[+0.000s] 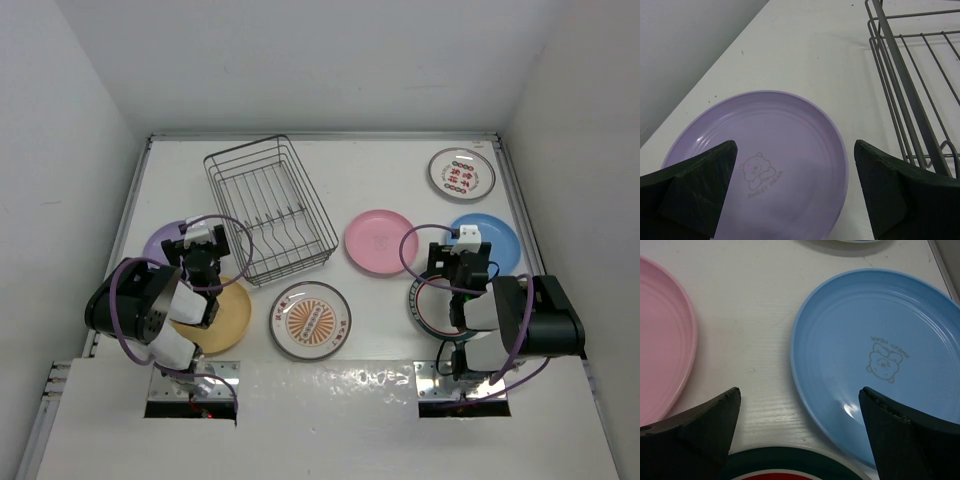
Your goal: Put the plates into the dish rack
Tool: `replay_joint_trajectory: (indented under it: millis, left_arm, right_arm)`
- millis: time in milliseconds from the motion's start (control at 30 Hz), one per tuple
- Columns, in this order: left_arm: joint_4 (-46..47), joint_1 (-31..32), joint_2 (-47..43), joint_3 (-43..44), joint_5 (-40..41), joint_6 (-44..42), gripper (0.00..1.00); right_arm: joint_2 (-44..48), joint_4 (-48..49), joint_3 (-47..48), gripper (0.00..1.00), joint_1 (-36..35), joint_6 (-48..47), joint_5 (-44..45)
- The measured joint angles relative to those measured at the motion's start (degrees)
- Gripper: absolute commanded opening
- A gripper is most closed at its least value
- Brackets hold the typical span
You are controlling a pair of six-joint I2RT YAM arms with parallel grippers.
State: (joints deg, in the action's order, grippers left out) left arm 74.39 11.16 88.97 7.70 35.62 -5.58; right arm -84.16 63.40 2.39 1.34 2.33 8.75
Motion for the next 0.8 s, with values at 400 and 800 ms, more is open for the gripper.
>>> replay_joint_trajectory:
  millis: [400,800]
  left_arm:
    - [0.39,-0.02,0.00,-0.79,-0.20,0.00,1.00]
    - [-15.50,1.49,-23.10,3.82,9.46,4.61,1.00]
  right_arm:
    - [12.39,-31.45,18.53,0.99,0.00,1.05,-6.73]
    - [14.27,-39.98,36.22,0.99,0.00,5.73,-23.12]
